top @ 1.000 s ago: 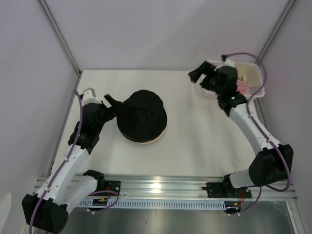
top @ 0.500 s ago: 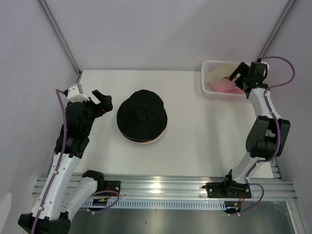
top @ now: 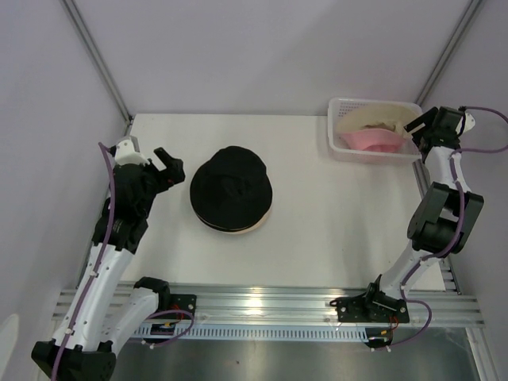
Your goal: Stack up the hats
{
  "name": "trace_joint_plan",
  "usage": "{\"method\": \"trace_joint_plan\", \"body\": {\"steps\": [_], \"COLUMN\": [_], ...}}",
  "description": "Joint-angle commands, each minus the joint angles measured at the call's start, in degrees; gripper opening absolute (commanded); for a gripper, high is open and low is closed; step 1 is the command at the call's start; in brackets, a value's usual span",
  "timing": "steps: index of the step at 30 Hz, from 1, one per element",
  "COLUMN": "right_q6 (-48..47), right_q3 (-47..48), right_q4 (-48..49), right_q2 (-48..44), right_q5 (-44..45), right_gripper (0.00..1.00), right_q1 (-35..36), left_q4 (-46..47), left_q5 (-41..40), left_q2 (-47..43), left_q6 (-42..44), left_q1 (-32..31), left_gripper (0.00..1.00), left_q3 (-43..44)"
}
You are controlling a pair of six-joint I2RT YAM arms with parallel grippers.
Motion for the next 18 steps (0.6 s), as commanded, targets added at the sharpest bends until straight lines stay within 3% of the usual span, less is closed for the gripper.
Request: {"method": "trace_joint_plan", "body": {"steps": [1, 5, 9, 10, 11, 12, 13, 18], "right_q6": [2.16, 2.60, 2.34, 2.25, 1.73, 1.37, 0.67, -11.79], "right_q3": [3.71, 7.64, 13.37, 13.90, 14.26, 14.78, 14.96, 16.10], "right_q4": [4.62, 5.08, 3.05, 3.84, 4.10, 4.46, 4.89, 6.74], "right_q2": [4.20, 10.25, 15.44, 15.89, 16.07, 15.99, 15.64, 10.55], "right_q5": [-0.06, -0.32, -2.16, -2.52, -2.87, -4.44, -4.63, -4.46], "right_gripper": [0.85, 0.80, 0.64, 0.46, 0.34, 0.13, 0.04, 0.00], "right_q1": [-1.39, -1.40, -1.31, -1.31, -1.22, -0.87, -0.52, 4.13], "left_q4": [0.87, 0.78, 0.69, 0.26, 0.08, -0.01, -0.18, 0.61], "left_q5": [-1.15, -2.03, -2.56, -2.64, -2.65, -2.65, -2.65, 0.60], "left_q2": [0.29, -0.67, -1.11, -1.11, -1.11, -1.03, -1.03, -0.33], "left_q6": [0.99, 1.26, 2.22, 2.57, 2.75, 2.84, 3.01, 3.10], "left_q1": [0.59, 0.94, 1.29, 1.38, 1.47, 1.56, 1.56, 1.73], "left_gripper": [0.99, 1.00, 0.99, 1.00, 0.99, 0.99, 1.00, 0.99], "left_q3": [-0.07, 0.01, 0.80, 1.41, 1.68, 2.47, 2.48, 2.91]}}
